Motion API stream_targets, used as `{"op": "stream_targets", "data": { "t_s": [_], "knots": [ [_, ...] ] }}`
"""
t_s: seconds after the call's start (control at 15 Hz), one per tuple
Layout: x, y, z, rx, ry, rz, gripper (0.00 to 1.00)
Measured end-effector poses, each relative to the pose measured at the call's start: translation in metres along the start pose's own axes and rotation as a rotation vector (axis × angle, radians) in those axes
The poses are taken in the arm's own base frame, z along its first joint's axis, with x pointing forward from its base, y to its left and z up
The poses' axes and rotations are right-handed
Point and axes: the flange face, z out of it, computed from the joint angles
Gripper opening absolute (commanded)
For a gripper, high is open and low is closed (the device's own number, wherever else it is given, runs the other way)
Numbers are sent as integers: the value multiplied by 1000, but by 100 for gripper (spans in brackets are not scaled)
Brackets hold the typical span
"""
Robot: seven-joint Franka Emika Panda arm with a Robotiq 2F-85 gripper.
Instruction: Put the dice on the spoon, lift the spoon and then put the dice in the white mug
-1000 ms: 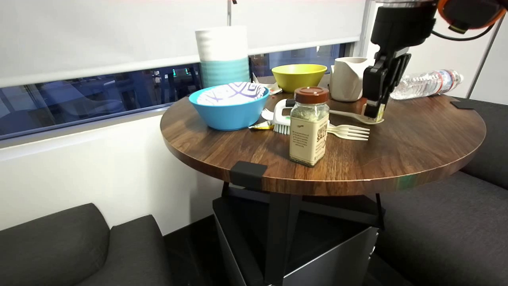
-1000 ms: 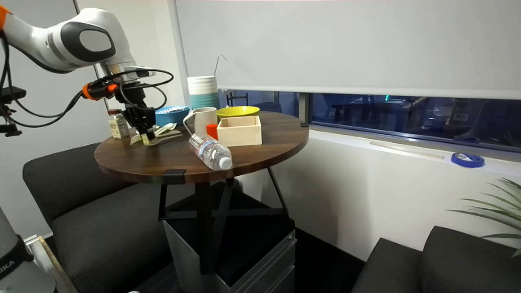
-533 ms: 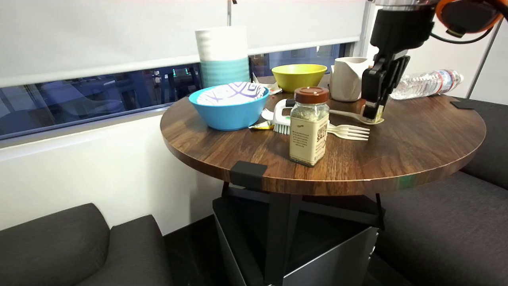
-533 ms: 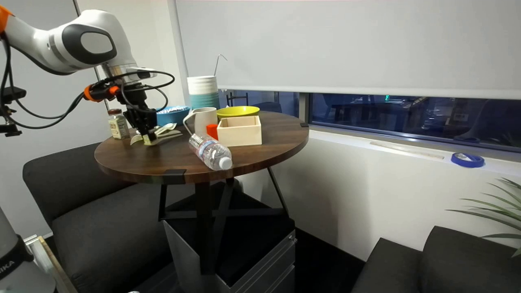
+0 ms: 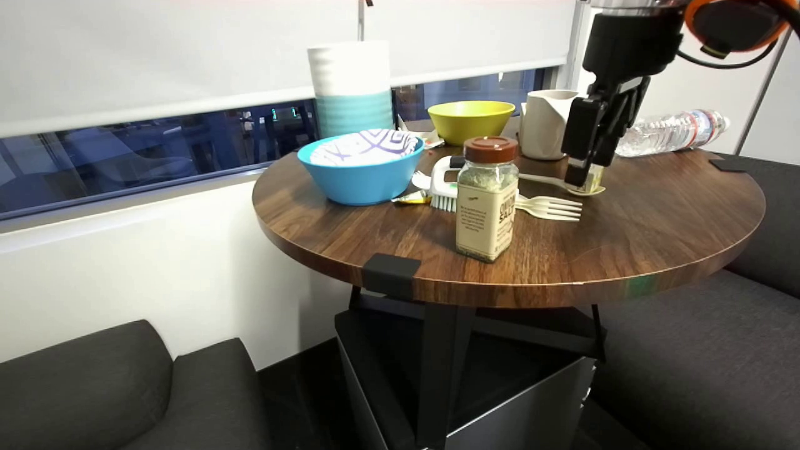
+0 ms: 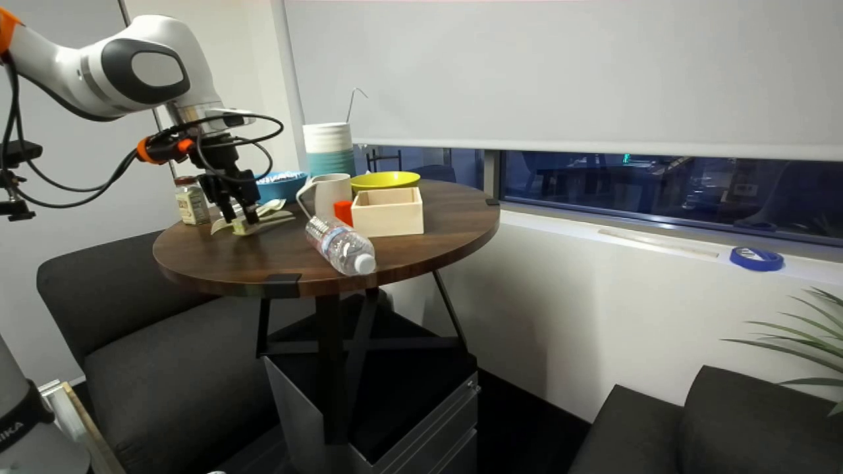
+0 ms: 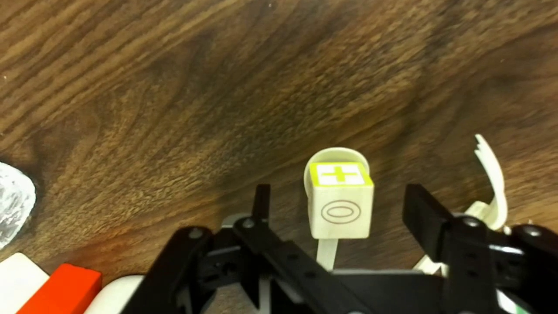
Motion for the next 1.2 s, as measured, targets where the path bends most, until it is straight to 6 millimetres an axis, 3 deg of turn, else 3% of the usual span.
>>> {"op": "stream_targets", "data": {
  "t_s": [0.47,0.8,0.87,0.93,1.0,1.2],
  "knots": [
    [16,-1,-6,11,63,9,100],
    [36,7,7,17,50,32,99],
    [40,8,11,18,44,34,83],
    [44,8,14,19,38,35,74],
    [47,8,16,20,32,36,72],
    [55,7,23,24,18,34,50]
  ]
}}
